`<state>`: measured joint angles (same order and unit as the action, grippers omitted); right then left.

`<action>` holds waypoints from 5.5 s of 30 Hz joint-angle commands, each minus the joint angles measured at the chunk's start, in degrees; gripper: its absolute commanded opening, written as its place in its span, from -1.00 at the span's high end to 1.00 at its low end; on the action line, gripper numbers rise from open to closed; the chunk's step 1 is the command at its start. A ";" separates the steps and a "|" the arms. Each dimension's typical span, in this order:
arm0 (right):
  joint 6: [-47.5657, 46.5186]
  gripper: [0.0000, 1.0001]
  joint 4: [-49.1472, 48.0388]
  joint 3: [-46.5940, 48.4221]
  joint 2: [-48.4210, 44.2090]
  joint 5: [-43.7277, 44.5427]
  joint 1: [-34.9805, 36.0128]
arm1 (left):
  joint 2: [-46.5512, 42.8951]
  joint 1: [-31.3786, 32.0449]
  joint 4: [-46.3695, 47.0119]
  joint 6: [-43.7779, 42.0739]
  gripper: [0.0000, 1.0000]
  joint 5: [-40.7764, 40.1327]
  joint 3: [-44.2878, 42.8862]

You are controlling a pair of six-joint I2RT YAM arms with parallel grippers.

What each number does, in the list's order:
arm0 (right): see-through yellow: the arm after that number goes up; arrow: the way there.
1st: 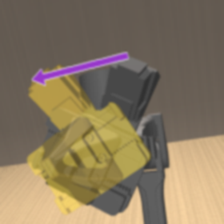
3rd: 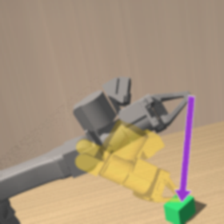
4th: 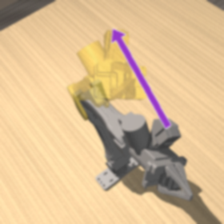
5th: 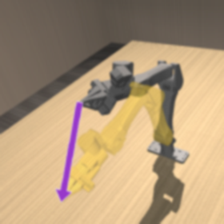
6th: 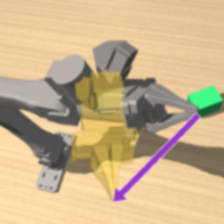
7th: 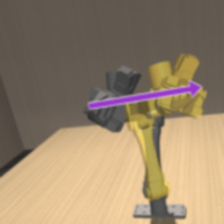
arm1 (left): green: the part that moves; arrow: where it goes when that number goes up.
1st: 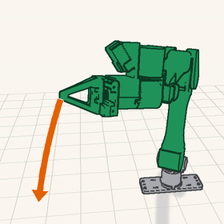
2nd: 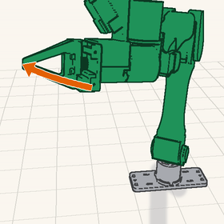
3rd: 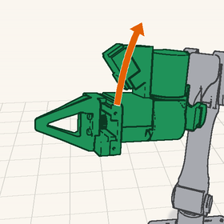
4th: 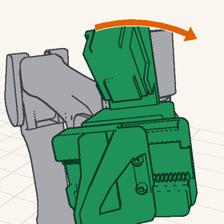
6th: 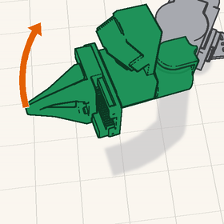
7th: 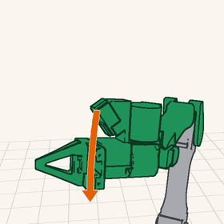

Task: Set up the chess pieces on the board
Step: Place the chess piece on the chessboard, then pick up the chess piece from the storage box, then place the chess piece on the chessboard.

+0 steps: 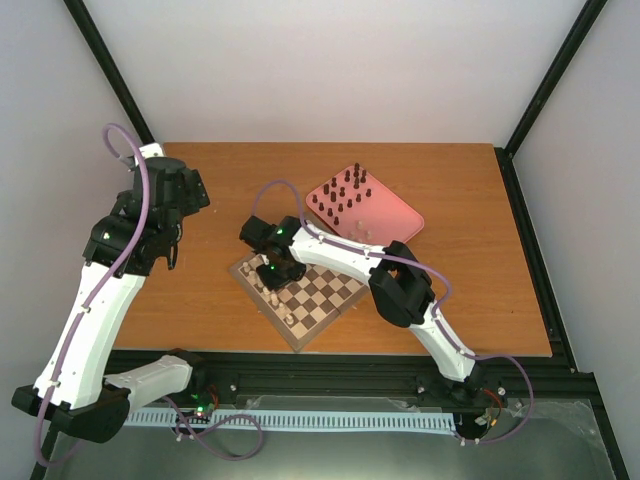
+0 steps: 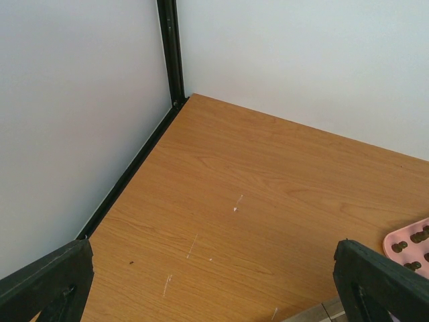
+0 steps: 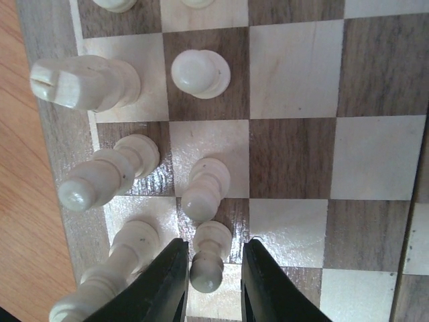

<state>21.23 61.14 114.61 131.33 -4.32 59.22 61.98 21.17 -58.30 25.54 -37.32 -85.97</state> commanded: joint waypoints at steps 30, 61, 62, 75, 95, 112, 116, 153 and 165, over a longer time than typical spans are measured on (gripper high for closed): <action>-2.80 -0.09 -0.91 -14.61 -18.97 11.30 -23.58 | 0.11 0.36 3.60 -2.48 -0.99 -0.24 -0.25; -5.94 0.27 -5.28 -17.52 -7.52 5.43 -29.04 | 0.56 0.36 2.76 -2.67 -0.99 -1.36 0.32; -5.94 0.28 -5.25 -17.51 -7.43 5.17 -29.07 | 0.52 0.35 2.79 -2.82 -0.99 -1.43 0.35; -5.68 0.62 -4.40 -17.79 -7.38 5.90 -29.07 | 0.47 0.36 2.88 -2.65 -1.00 -1.50 1.03; -0.26 0.92 -0.15 -17.98 -22.00 9.02 -17.84 | 2.20 0.33 3.60 -1.98 -0.99 -0.03 0.01; 3.77 0.92 -3.74 -14.97 -14.94 3.64 1.74 | 4.32 0.35 1.89 -0.38 -0.99 1.41 -1.23; 3.34 0.92 -4.29 -14.54 -13.40 2.92 1.95 | 3.21 0.34 1.27 0.54 -0.99 1.54 -0.42; 1.62 0.90 -0.90 -8.81 -5.82 2.61 2.65 | -0.89 0.35 0.58 0.49 -0.99 -0.05 2.54; 0.95 0.56 0.62 -8.97 -6.93 2.72 2.84 | -1.07 0.28 0.64 0.57 -0.99 -0.41 2.82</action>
<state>22.52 60.29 104.75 124.66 -1.83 61.32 61.95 21.17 -57.10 25.74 -36.95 -83.18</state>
